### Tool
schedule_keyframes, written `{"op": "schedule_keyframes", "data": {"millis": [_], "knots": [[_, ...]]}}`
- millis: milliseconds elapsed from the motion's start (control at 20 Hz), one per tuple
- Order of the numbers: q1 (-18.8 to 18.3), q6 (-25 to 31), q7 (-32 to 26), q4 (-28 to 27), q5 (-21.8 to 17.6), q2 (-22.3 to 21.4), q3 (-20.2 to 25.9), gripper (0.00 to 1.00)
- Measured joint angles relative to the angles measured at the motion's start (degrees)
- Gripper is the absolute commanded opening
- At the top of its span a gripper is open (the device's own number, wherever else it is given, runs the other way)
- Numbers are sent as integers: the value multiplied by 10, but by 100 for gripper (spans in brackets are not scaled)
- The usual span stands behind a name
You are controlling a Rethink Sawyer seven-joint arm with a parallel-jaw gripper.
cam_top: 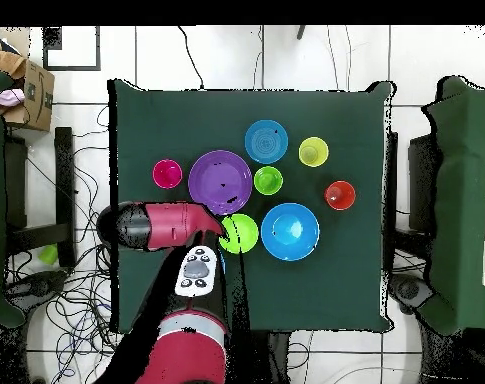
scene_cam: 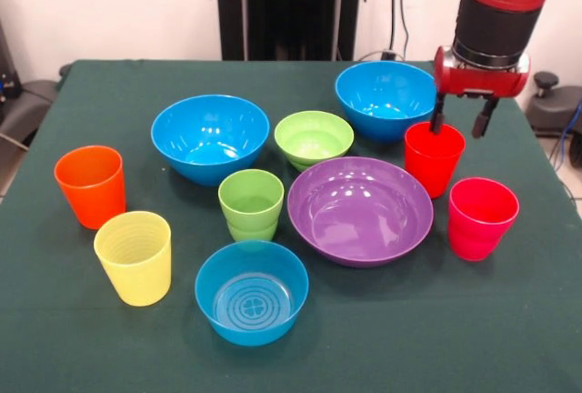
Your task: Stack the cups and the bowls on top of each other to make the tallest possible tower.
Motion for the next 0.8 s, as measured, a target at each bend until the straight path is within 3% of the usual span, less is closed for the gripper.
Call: {"op": "schedule_keyframes", "data": {"millis": [800], "knots": [[-13,-53,0,0,0,11,4,100]]}}
